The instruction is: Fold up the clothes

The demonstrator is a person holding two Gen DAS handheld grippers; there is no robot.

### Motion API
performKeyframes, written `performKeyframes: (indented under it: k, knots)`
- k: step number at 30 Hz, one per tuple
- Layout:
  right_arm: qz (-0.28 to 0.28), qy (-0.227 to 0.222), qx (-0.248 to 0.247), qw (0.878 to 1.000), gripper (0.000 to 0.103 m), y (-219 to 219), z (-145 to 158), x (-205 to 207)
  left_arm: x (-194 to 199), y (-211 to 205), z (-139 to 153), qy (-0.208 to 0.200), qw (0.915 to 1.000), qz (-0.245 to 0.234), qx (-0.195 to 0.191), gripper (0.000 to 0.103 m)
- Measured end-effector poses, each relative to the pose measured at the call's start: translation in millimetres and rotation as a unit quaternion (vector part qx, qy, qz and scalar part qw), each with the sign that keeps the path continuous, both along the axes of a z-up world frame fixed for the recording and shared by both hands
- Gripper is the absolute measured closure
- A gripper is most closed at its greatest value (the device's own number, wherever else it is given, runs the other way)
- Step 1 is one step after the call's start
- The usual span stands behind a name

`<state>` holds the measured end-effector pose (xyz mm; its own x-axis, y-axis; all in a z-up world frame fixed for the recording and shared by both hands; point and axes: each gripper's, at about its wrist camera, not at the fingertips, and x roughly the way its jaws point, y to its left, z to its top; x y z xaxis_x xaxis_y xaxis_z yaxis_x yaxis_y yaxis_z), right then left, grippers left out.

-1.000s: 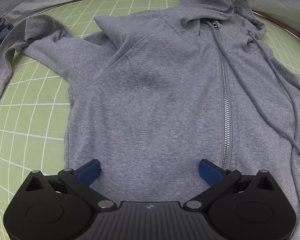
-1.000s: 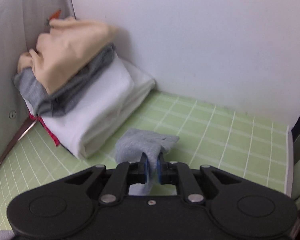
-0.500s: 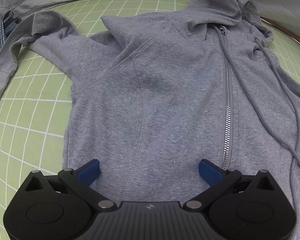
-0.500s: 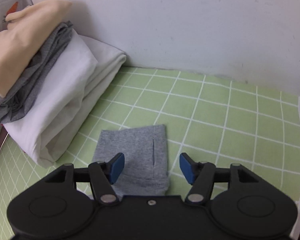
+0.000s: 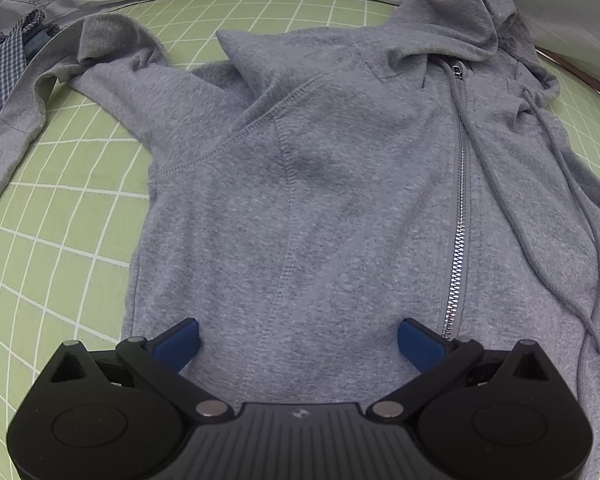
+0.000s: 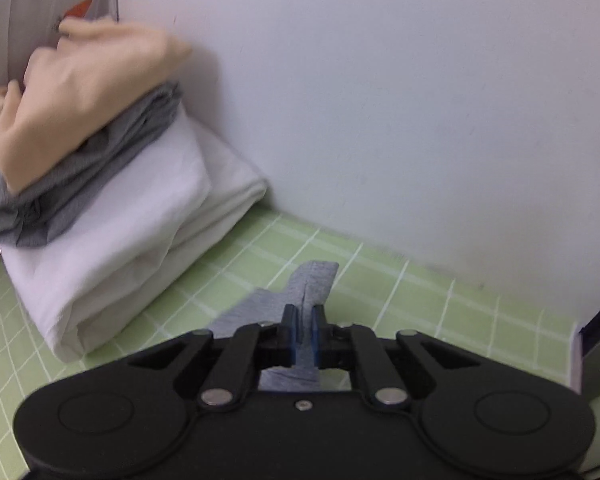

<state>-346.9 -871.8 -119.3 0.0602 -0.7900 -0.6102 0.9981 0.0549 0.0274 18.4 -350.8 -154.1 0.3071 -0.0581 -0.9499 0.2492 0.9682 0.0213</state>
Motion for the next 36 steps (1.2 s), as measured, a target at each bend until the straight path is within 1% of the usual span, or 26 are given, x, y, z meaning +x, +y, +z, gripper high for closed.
performKeyframes:
  k: [1,3,5,7,11,14,15,16,18,19,20,21,24,27,29,32,34,36]
  knots:
    - [-0.014,-0.003,-0.016,1.0,0.096,1.4,8.2,-5.8,-0.4,-0.2,-0.1,-0.001,1.0,0.002,0.0,0.0]
    - [-0.034,-0.005,-0.02,0.999,0.096,2.1,13.1,-15.5,-0.4,-1.3,-1.0,-0.003,1.0,0.007,0.0,0.0]
    - [-0.047,0.004,0.001,0.999,0.096,1.8,3.7,-22.9,-0.4,-2.3,-1.9,-0.004,0.9999,0.01,0.0,0.0]
    - [-0.065,0.008,0.03,0.997,0.096,3.3,-12.0,-29.9,-0.4,-2.9,-2.6,-0.004,0.9999,0.013,0.001,0.0]
    - [-0.096,0.015,0.085,0.992,0.095,6.1,-41.1,-42.1,1.3,-3.3,-2.9,0.001,0.9999,0.014,0.002,0.0]
    - [-0.103,0.02,0.104,0.989,0.094,7.9,-46.4,-46.1,4.3,-2.3,-2.1,0.006,0.9999,0.009,0.002,0.0]
    - [-0.105,0.023,0.108,0.988,0.091,8.6,-45.4,-45.4,4.2,-1.4,-0.9,0.004,0.9999,0.009,0.001,0.0]
    - [-0.103,0.026,0.108,0.989,0.085,12.3,-42.3,-44.4,2.5,-0.1,1.5,-0.002,1.0,0.008,-0.001,0.001]
    - [-0.092,0.026,0.099,0.991,0.06,21.4,-33.8,-41.4,-3.5,4.3,11.7,-0.026,0.9996,0.002,-0.011,0.001]
    - [-0.079,0.022,0.089,0.993,0.055,27.5,-27.5,-38.4,-6.3,7.3,18.2,-0.039,0.9991,-0.001,-0.016,0.001]
    - [-0.063,0.014,0.084,0.994,0.046,35.1,-21.4,-34.0,-9.4,12.0,25.2,-0.05,0.9986,0.0,-0.019,0.001]
    - [-0.047,0.004,0.08,0.996,0.04,43.0,-15.5,-29.2,-12.7,17.6,32.2,-0.06,0.998,0.003,-0.021,0.001]
    - [0.023,-0.032,0.093,0.995,0.031,78.0,-7.8,-9.9,-22.6,38.5,52.8,-0.089,0.9957,0.013,-0.026,0.001]
    - [0.098,-0.058,0.114,0.987,0.025,119.1,-5.9,16.3,-34.0,64.2,66.9,-0.109,0.9935,0.02,-0.026,0.001]
    - [0.143,-0.066,0.136,0.978,0.025,153.2,-8.4,35.1,-41.9,81.0,71.3,-0.114,0.9929,0.024,-0.025,0.001]
    - [0.213,-0.08,0.169,0.959,0.025,209.3,-10.9,66.5,-54.5,101.5,71.7,-0.113,0.9927,0.027,-0.032,0.0]
    - [0.268,-0.085,0.185,0.942,0.025,241.9,-11.1,82.7,-62.3,115.7,72.7,-0.11,0.9931,0.02,-0.036,0.0]
    - [0.323,-0.089,0.2,0.921,0.025,273.9,-11.0,98.2,-68.2,126.6,73.5,-0.11,0.9931,0.012,-0.036,0.0]
